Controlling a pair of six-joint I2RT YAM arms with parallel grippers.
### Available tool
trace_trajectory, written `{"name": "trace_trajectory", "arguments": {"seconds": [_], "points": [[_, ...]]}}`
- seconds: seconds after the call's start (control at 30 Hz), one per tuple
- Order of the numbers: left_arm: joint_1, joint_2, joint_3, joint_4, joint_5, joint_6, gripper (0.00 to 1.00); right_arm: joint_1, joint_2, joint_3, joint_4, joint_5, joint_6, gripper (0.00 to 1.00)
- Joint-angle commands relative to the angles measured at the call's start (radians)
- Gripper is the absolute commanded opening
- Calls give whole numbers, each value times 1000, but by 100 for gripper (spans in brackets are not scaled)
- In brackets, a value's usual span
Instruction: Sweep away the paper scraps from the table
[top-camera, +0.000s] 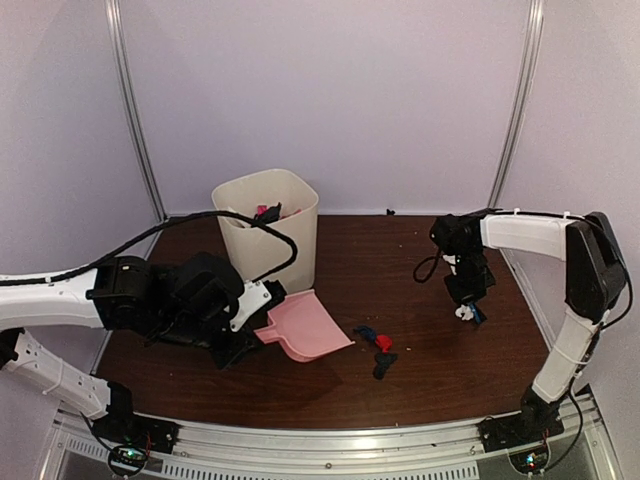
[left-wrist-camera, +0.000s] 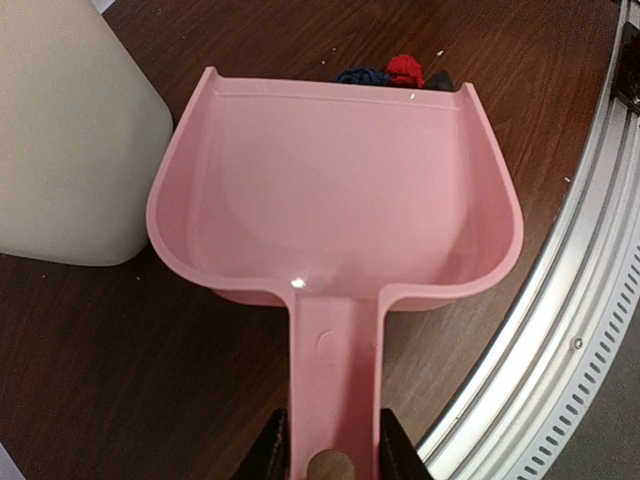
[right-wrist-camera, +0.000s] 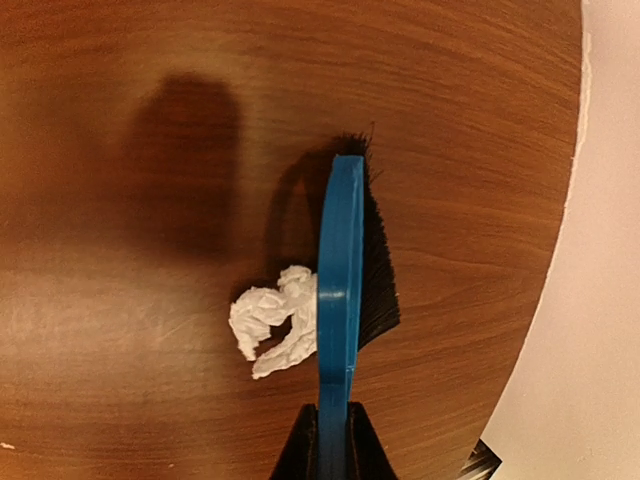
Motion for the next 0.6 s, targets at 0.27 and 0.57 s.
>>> {"name": "trace_trajectory", "arguments": {"seconds": [0.27,0.57], "points": [[-5,-16,-29,44,24,-10,0,293,-9,-3,-14,-296,9,0],[-5,-25,-45,45,38,-36,0,486,-74,52,-24,-372,-63,0]]}}
